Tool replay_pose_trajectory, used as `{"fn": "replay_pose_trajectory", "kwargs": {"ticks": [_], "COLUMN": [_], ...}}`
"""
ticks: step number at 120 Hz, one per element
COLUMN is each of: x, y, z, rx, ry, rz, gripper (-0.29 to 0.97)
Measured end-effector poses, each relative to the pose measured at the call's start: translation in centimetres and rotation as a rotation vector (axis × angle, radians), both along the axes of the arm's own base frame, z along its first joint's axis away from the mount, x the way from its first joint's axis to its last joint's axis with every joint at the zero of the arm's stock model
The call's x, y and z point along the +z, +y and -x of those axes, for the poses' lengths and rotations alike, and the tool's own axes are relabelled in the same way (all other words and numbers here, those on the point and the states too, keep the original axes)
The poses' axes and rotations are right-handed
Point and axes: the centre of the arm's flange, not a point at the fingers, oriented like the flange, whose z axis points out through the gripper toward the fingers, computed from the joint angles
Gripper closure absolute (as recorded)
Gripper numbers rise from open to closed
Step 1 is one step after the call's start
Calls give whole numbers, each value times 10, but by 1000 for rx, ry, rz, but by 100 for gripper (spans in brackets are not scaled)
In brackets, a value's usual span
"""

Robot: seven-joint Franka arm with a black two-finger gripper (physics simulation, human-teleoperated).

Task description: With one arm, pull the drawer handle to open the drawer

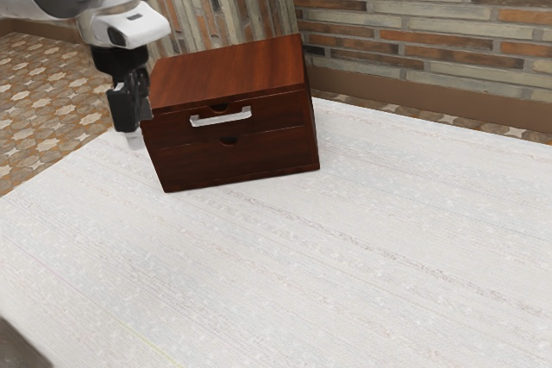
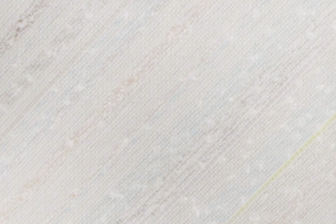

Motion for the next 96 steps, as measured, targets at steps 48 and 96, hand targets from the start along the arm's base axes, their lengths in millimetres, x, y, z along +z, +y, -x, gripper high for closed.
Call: {"fn": "replay_pose_trajectory", "kwargs": {"ticks": [48,96], "x": [-56,-88], "y": [-43,-6], "z": [-77,-111], "rx": [-151,-80], "ry": [-71,-143], "rz": [38,8], "gripper": [0,0]}}
